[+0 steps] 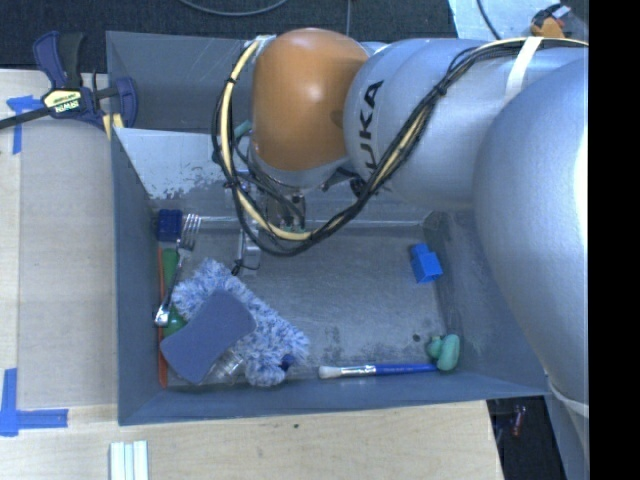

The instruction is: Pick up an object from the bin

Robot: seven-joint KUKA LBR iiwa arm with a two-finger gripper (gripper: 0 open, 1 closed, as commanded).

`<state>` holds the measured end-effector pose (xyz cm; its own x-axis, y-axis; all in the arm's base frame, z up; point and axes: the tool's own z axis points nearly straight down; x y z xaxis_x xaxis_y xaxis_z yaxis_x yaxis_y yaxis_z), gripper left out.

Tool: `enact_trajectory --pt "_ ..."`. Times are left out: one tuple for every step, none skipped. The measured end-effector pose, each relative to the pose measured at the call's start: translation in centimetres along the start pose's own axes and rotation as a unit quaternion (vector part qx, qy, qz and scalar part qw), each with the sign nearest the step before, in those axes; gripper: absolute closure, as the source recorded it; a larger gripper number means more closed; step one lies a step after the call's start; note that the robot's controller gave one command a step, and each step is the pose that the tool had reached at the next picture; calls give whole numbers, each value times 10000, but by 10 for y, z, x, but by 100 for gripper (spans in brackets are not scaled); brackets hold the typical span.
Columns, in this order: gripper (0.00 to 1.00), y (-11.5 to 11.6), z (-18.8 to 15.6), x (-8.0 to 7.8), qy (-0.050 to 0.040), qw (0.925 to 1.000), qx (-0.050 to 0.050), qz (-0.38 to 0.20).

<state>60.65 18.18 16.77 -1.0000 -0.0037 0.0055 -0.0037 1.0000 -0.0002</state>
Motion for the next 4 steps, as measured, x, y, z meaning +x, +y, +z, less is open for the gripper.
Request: enact_trajectory --pt "0 -1 -5 -2 -42 10000 -7 23" --pt "0 -13 100 18 -43 9997 -2 -242" --pt "0 -7 47 21 -107 9999 -28 98" --pt "0 -2 67 42 -89 9999 -17 48"
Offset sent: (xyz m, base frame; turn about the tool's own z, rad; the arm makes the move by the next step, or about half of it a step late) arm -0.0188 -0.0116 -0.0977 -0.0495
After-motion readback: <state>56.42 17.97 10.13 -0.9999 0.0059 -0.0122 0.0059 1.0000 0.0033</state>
